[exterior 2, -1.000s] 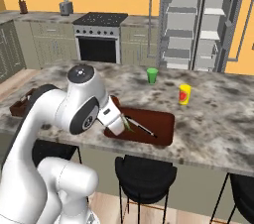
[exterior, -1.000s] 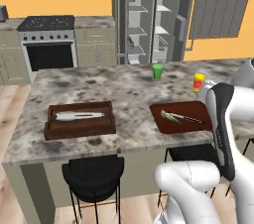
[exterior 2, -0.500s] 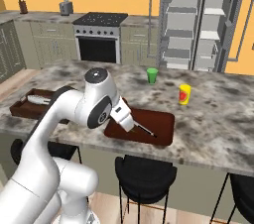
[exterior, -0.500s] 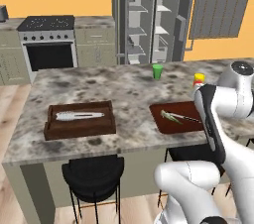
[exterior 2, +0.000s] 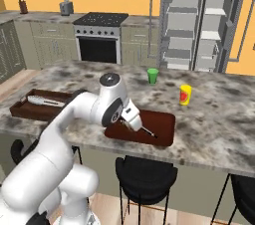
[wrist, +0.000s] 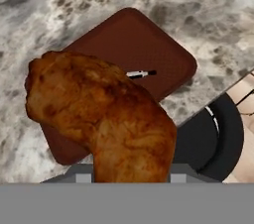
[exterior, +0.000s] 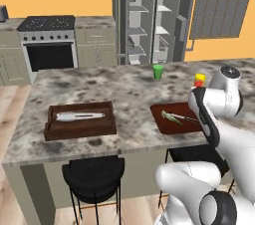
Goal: Gather the garlic and mushroom from the fridge and place them on a tray on the dining counter. Then gather the chicken drumstick and fish from the fridge and place them on the other tray.
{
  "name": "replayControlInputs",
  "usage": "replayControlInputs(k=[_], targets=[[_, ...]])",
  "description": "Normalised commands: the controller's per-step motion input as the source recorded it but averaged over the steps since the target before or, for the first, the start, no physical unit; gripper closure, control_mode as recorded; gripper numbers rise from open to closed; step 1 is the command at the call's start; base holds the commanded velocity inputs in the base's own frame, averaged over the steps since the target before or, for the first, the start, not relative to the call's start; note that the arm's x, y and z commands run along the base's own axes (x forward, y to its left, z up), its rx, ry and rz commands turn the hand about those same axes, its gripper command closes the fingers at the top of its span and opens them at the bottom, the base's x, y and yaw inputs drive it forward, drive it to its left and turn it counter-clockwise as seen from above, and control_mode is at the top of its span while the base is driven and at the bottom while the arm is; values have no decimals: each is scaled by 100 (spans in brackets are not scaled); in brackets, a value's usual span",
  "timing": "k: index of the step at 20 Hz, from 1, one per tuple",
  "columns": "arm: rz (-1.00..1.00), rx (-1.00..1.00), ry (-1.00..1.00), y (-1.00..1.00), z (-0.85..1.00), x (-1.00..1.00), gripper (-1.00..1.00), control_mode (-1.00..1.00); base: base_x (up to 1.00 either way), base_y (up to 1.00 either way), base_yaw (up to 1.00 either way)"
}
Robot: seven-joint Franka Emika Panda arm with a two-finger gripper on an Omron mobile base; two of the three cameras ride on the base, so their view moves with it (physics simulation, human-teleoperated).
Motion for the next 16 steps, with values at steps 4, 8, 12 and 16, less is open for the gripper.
replayControlInputs(k=[4,8,12,16], targets=[[5,0,1,-31,-37,45,100,-100,0,0,0],[4,0,5,-34,-29,46,100,-100,0,0,0],[3,0,6,-23,-26,51,100,-100,0,0,0],[1,0,4,-12,-22,47,100,-100,0,0,0]])
